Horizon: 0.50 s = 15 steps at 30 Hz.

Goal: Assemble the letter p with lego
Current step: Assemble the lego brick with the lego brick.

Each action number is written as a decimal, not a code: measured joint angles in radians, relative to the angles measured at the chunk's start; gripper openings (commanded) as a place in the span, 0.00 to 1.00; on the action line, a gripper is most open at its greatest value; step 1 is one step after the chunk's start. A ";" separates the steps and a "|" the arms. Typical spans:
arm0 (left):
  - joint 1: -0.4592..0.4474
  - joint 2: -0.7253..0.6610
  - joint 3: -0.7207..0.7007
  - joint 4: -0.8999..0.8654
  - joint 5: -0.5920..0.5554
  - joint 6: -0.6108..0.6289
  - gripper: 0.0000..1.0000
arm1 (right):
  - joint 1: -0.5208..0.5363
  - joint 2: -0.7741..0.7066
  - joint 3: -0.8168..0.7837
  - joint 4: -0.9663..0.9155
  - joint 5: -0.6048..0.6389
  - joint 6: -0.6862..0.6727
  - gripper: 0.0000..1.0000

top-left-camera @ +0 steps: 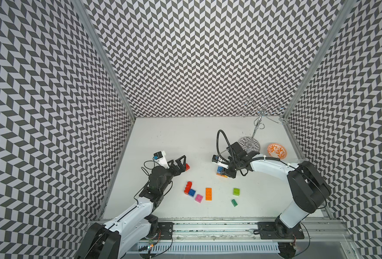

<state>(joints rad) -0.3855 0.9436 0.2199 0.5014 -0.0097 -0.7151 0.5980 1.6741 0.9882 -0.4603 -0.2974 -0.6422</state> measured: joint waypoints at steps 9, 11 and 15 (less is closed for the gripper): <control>0.000 0.005 0.000 0.001 0.000 0.000 1.00 | 0.000 -0.003 -0.012 0.001 -0.012 0.051 0.00; 0.000 0.005 0.000 0.001 0.000 0.000 1.00 | 0.000 -0.003 -0.018 0.010 -0.007 0.060 0.00; 0.000 0.005 0.000 0.001 0.000 0.000 1.00 | 0.000 -0.009 -0.032 0.035 -0.007 0.072 0.00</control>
<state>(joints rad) -0.3855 0.9489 0.2199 0.5026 -0.0093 -0.7151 0.5980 1.6653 0.9565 -0.4255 -0.3046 -0.5697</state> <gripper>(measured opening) 0.998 0.322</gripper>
